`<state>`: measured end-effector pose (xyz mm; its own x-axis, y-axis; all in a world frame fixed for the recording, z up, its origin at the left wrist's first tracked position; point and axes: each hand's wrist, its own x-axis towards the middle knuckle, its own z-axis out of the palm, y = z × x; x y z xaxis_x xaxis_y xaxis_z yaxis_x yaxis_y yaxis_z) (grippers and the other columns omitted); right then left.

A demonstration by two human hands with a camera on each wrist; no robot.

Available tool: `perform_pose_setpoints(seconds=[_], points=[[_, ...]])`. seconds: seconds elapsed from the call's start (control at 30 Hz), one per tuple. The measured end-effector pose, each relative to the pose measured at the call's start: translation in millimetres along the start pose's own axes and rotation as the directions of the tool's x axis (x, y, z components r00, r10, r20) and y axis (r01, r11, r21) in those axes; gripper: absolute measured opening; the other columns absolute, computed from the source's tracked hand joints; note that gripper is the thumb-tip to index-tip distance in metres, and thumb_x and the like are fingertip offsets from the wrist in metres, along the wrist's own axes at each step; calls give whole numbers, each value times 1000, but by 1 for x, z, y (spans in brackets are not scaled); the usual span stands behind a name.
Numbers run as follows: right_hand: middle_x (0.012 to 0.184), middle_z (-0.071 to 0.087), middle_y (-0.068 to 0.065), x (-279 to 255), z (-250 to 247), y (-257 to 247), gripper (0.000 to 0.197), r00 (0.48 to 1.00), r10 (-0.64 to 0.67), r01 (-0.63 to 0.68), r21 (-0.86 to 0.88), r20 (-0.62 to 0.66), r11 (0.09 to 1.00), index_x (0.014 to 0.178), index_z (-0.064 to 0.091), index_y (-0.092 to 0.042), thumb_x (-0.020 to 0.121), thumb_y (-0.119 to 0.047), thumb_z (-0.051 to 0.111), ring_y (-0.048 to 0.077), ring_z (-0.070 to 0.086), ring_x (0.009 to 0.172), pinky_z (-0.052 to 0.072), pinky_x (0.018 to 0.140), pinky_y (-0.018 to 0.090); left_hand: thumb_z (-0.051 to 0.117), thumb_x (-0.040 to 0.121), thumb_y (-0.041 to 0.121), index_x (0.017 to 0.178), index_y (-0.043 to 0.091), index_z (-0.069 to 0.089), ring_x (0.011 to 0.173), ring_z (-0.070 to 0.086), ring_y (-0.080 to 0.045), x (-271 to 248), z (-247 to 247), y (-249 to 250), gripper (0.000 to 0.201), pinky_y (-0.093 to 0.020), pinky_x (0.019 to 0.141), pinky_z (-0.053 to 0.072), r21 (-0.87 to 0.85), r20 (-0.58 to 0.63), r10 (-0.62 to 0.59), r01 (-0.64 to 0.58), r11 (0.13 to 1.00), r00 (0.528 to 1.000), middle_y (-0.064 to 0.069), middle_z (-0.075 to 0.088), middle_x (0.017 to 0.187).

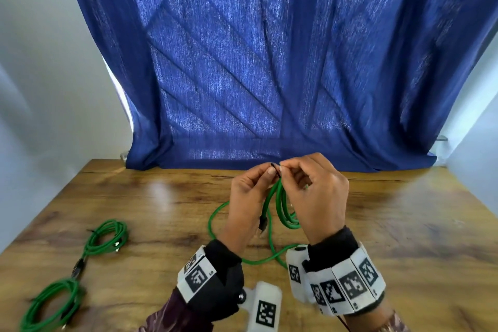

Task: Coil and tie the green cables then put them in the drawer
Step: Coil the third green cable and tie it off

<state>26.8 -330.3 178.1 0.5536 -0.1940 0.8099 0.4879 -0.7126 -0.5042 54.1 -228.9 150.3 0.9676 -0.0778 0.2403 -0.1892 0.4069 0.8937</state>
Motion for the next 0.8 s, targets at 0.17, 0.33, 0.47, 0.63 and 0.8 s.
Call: perform_pose_setpoints(seconds=[0.17,0.33,0.47,0.63,0.8], points=[[70,63,-3,-1,-2,2,14,1000,-27,27,-2,-11,1000,70,70,-12,79,-21,62,4,53,53,46,52,18,51,89,-4,85,9,70,81,64,-16,-2,3,4,24,-25,78,53,63,-20,79,-78,995,997,-2,71,80],[70,62,-3,1,-5,1,12,999,-32,32,-2,-20,999,69,68,-12,78,-18,64,4,52,51,46,50,18,53,88,-3,83,8,70,79,64,-15,-3,3,6,20,-24,76,54,48,-29,89,-88,995,996,-2,71,78],[71,63,-3,2,-7,-2,7,999,-40,40,6,-17,999,70,69,-11,76,-12,69,3,54,53,47,50,19,61,83,4,84,10,71,78,66,-14,-3,2,5,11,-23,73,55,-29,-20,68,-68,997,998,-2,72,79],[69,63,-2,2,-9,-7,4,999,4,-1,78,-37,997,69,68,-10,73,-10,69,6,55,56,46,52,12,76,70,12,75,19,75,74,65,-14,-1,-2,4,9,-26,72,53,-90,-24,40,-42,995,999,-1,72,75],[69,65,-2,4,-13,-5,3,994,95,-85,168,-51,982,70,68,-12,72,-9,69,9,59,58,45,54,7,64,68,10,80,18,76,68,66,-8,-3,-1,10,19,-19,65,54,-138,-2,12,-13,990,1000,0,72,72]])
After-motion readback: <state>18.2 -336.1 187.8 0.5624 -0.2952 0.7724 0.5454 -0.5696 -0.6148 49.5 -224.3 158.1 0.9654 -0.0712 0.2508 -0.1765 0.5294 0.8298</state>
